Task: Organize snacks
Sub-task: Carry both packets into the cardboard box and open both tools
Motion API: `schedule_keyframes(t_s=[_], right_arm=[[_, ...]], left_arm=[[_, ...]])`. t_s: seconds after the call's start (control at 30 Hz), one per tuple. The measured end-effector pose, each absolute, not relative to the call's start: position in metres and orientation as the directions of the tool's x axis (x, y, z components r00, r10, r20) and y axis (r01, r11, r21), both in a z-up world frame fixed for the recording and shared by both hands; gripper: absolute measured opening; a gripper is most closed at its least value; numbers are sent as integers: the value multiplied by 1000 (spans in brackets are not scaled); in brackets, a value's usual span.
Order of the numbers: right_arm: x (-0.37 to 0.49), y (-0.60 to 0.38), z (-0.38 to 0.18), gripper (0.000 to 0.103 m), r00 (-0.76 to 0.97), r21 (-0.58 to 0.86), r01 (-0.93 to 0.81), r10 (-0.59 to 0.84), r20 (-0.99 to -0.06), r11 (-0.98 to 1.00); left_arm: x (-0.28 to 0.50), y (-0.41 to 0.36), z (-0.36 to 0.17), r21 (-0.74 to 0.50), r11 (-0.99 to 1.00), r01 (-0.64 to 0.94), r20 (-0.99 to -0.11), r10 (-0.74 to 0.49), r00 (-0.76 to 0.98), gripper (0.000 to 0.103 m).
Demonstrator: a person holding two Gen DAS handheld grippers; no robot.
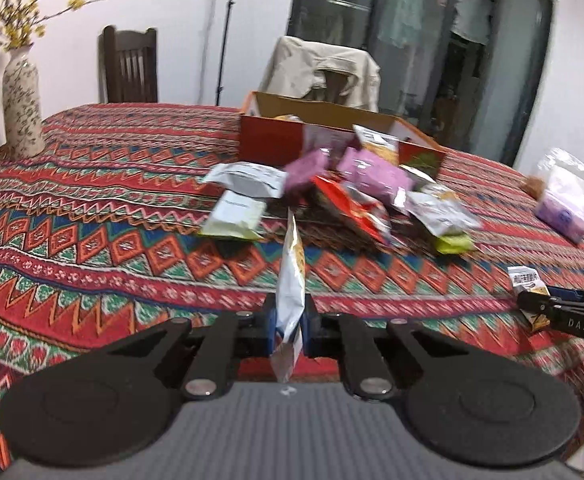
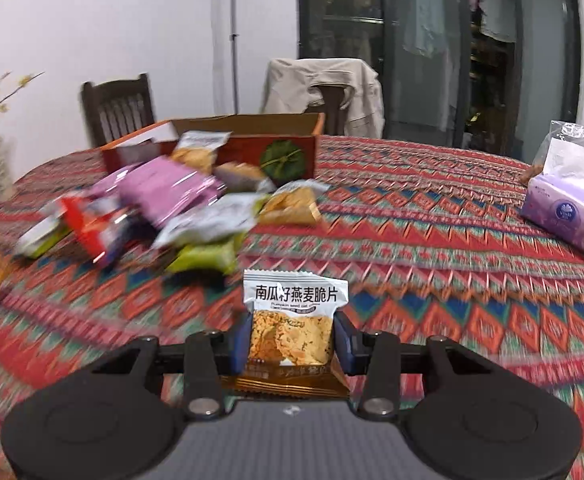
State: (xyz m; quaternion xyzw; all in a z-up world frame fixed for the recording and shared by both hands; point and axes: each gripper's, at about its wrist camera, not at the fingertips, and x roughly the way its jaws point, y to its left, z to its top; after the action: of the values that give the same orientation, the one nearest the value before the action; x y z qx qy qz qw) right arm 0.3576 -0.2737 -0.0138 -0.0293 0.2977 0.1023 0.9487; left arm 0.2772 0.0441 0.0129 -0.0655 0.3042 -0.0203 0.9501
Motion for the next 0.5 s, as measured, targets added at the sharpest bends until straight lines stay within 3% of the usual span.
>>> schedule_keyframes(t_s=[0.3, 0.5], right_arm=[[310, -274, -3, 41, 804, 10, -269, 230, -548, 963], [315, -272, 28, 41, 821, 55, -322, 308, -482, 945]], left_arm=[[262, 32, 23, -105, 994, 18, -553, -73, 830, 12], [283, 42, 60, -139, 987, 87, -495, -145, 857, 12]])
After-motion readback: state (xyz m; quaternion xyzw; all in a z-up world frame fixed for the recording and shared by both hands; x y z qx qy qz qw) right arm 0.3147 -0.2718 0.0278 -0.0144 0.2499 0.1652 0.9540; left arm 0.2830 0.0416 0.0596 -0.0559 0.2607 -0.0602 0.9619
